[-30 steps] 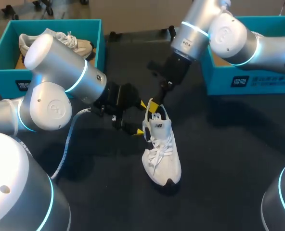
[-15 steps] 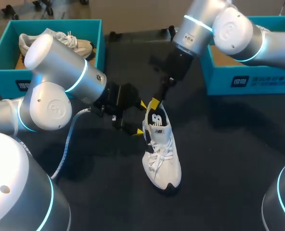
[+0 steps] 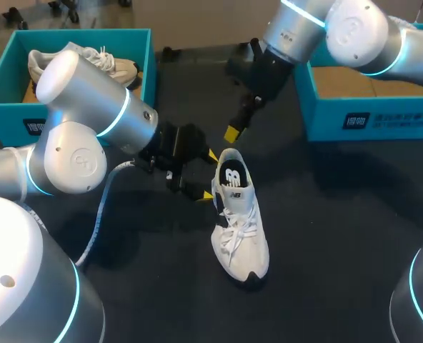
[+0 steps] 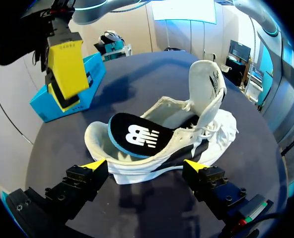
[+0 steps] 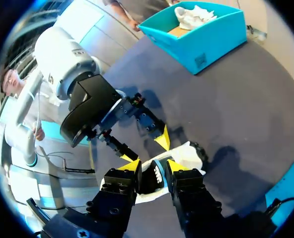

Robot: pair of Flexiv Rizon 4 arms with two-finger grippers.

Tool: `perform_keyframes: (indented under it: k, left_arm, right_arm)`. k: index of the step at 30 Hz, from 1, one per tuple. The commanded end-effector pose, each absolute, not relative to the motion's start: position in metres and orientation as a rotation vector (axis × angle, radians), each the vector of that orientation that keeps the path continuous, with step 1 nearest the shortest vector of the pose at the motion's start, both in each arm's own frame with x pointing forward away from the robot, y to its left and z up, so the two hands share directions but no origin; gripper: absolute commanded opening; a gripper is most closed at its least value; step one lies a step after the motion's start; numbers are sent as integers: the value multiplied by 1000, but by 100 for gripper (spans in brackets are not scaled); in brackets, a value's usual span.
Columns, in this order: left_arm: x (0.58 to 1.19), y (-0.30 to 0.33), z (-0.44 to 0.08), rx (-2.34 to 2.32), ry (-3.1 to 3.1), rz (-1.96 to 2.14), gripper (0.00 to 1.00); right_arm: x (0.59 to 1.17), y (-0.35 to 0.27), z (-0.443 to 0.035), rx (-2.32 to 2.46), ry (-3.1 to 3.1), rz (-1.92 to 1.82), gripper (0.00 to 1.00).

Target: Take the shoe out of the shoebox, open the shoe tongue, remove and reinsert the insole, then place the shoe into the shoebox

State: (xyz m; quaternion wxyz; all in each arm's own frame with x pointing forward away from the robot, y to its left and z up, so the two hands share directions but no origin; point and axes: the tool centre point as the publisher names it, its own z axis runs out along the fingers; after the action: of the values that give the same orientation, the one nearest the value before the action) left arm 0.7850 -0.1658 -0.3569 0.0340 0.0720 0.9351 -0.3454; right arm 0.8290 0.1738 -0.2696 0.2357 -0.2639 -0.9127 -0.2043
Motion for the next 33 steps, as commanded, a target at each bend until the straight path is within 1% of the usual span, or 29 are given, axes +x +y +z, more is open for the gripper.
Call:
perform_keyframes:
  k: [1, 7, 8, 10, 12, 13, 14, 15, 30, 33]
  left_arm:
    - [785, -166, -357, 222, 2877, -1059, 100]
    - [785, -166, -357, 222, 2877, -1059, 100]
    - [785, -166, -357, 222, 2877, -1059, 100]
    - [785, -166, -357, 222, 2877, -1059, 100]
    - [785, -166, -357, 222, 2877, -1059, 100]
    - [785, -166, -357, 222, 2877, -1059, 100]
    - [785, -166, -357, 222, 2877, -1059, 100]
    - [785, -166, -357, 222, 2877, -1059, 100]
    - [785, -166, -357, 222, 2877, -1059, 100]
    - [788, -153, -343, 203, 2896, -1098, 100]
  right_arm:
    - [817, 153, -258, -797, -2532, -592, 30]
    - [815, 143, -246, -866, -2540, -540, 28]
    - [815, 141, -246, -888, -2536, -538, 20]
    - [815, 141, -246, -888, -2536, -538, 16]
    - [815, 141, -246, -888, -2536, -538, 24]
    - [815, 141, -246, -888, -2536, -538, 24]
    - [815, 141, -246, -888, -2536, -538, 20]
    - [815, 141, -246, -888, -2536, -538, 0]
    - [815, 141, -246, -888, -2536, -538, 0]
    - [815, 138, -246, -996, -2547, -524, 0]
